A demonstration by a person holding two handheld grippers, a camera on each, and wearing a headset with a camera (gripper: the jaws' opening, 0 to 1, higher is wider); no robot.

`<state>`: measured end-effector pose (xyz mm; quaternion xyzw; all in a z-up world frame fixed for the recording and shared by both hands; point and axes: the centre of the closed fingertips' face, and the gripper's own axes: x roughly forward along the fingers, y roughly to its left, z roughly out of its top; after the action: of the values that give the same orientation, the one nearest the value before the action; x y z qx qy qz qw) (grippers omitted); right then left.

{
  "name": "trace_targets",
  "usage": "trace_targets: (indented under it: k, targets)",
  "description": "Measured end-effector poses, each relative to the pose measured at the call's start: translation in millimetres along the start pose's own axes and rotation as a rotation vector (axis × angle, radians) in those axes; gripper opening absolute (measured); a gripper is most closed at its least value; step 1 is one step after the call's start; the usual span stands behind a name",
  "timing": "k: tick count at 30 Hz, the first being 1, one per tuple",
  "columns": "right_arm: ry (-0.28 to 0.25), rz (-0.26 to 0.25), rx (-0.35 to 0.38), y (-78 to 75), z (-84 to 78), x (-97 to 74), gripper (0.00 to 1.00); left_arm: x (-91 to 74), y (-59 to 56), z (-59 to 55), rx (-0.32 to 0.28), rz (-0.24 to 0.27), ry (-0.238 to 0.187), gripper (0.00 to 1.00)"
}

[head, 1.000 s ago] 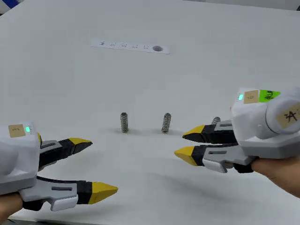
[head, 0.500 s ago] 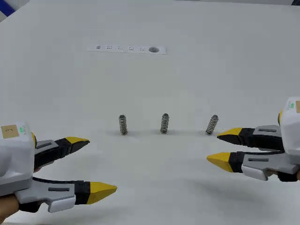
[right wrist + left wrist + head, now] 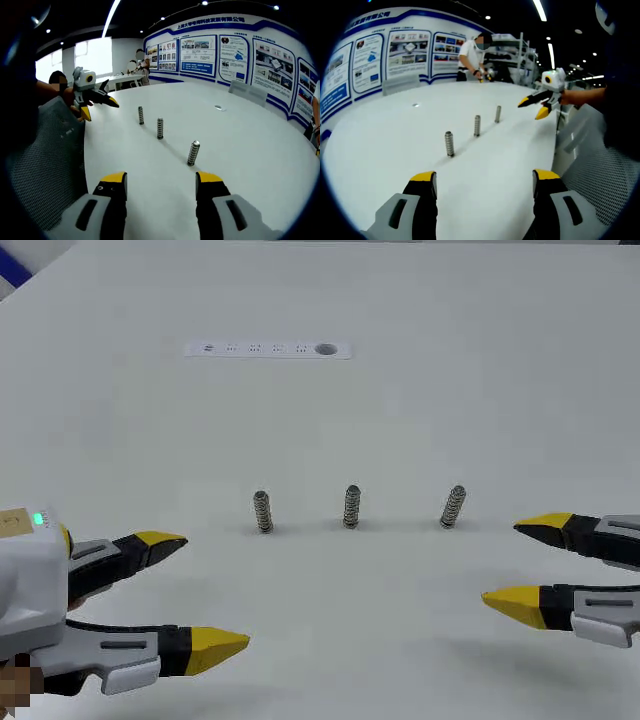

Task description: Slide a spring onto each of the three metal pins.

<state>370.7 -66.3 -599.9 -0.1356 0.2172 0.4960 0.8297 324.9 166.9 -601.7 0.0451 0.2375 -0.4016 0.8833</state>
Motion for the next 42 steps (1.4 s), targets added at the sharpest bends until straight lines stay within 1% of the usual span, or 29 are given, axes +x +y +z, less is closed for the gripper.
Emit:
trace_targets:
  k: [2, 5, 12, 20, 30, 42]
  targets:
    - [-0.006, 0.002, 0.004, 0.2, -0.4, -1.1, 0.60, -0.1, 0.0, 0.8, -0.001, 0.001, -0.001, 0.80]
    - [-0.001, 0.000, 0.006, -1.1, -2.2, -2.4, 0.61, 0.2, 0.7, 1.1, -0.003, 0.004, -0.004, 0.81]
    - [-0.010, -0.010, 0.005, -5.7, 3.7, -6.2, 0.62, -0.8, 2.2, 0.9, -0.009, 0.012, -0.013, 0.83]
    - [-0.006, -0.010, 0.004, -3.2, 6.5, -5.2, 0.62, 1.0, 2.1, -3.0, -0.017, 0.008, -0.024, 0.84]
    - [-0.003, -0.020, 0.011, -2.1, 7.9, -5.9, 0.62, 1.1, 1.2, -2.8, -0.021, -0.001, -0.038, 0.84]
    - [-0.009, -0.050, 0.041, -2.8, 0.9, -13.9, 0.62, 5.2, -0.4, 0.4, -0.009, -0.022, -0.020, 0.84]
